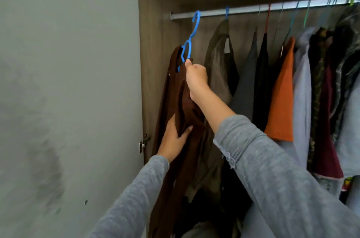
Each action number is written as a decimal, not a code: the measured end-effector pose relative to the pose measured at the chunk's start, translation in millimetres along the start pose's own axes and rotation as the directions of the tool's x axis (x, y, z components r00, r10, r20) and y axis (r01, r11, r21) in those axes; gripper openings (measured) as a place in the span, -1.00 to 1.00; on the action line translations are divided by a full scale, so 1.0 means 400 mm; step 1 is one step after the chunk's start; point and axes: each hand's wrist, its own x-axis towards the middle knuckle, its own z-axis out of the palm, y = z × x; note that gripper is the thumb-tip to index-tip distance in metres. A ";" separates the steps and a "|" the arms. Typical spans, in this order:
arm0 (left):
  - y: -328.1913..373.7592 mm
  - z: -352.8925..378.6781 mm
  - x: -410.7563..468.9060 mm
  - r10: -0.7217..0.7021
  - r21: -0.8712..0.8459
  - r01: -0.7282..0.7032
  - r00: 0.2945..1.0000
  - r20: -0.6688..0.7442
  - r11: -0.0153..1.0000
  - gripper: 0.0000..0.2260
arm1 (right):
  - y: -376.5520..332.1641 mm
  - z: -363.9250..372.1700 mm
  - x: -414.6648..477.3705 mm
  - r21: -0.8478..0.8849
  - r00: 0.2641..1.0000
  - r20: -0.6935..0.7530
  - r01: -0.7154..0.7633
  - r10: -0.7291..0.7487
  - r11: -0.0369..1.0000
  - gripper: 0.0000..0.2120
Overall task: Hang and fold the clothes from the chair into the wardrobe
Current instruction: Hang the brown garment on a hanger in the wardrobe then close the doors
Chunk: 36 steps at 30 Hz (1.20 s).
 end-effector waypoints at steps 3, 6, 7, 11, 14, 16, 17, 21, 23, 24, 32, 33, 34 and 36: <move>-0.037 0.002 0.114 0.015 -0.021 -0.015 1.000 -0.013 1.000 -0.40 | -0.003 0.028 0.101 -0.017 1.000 -0.002 0.012 -0.013 1.000 -0.68; -0.073 -0.003 0.236 0.007 -0.049 -0.005 1.000 0.029 0.999 -0.39 | -0.007 0.062 0.214 0.016 0.999 -0.043 0.031 -0.030 0.999 -0.65; -0.081 -0.004 0.277 0.016 -0.073 -0.011 0.998 0.058 0.997 -0.40 | -0.012 0.071 0.253 0.023 0.998 -0.050 0.029 -0.027 0.999 -0.65; -0.109 -0.003 0.437 0.053 -0.113 -0.035 0.986 0.160 0.993 -0.44 | -0.046 0.103 0.414 0.022 0.997 -0.070 0.042 -0.041 0.999 -0.69; -0.114 0.002 0.554 0.087 -0.127 -0.063 0.978 0.189 0.990 -0.64 | -0.071 0.121 0.512 0.021 0.996 -0.078 0.050 -0.048 0.999 -0.68; -0.118 0.011 0.624 0.123 -0.146 -0.095 0.973 0.196 0.985 -0.68 | -0.081 0.135 0.578 0.034 0.996 -0.068 0.055 -0.053 0.998 -0.67; -0.123 0.017 0.654 0.139 -0.163 -0.107 0.969 0.202 0.981 -0.67 | -0.084 0.140 0.604 0.035 0.996 -0.062 0.061 -0.059 0.998 -0.67; -0.157 0.052 0.754 0.175 -0.204 -0.128 0.957 0.233 0.971 -0.62 | -0.073 0.152 0.705 -0.053 0.994 -0.089 0.061 -0.066 0.997 -0.67; -0.175 0.070 0.773 0.173 -0.215 -0.114 0.945 0.277 0.970 -0.54 | -0.054 0.149 0.732 -0.078 0.995 -0.095 0.032 -0.040 0.996 -0.67; -0.186 0.076 0.779 0.172 -0.222 -0.107 0.939 0.297 0.969 -0.52 | -0.041 0.150 0.745 -0.087 0.995 -0.097 0.018 -0.026 0.996 -0.68; -0.195 0.096 0.764 0.136 -0.287 -0.028 0.921 0.364 0.958 -0.72 | -0.010 0.136 0.762 -0.169 0.993 -0.121 -0.019 -0.001 0.985 -0.69; -0.190 0.098 0.754 0.139 -0.285 -0.028 0.917 0.374 0.958 -0.69 | -0.012 0.129 0.754 -0.168 0.993 -0.116 -0.020 0.000 0.986 -0.69; -0.185 0.100 0.743 0.142 -0.287 -0.028 0.912 0.386 0.958 -0.65 | -0.013 0.123 0.746 -0.165 0.994 -0.111 -0.016 -0.002 0.986 -0.68; -0.182 0.102 0.714 0.159 -0.284 -0.039 0.898 0.410 0.958 -0.60 | -0.011 0.112 0.719 -0.175 0.993 -0.116 -0.003 -0.017 0.985 -0.69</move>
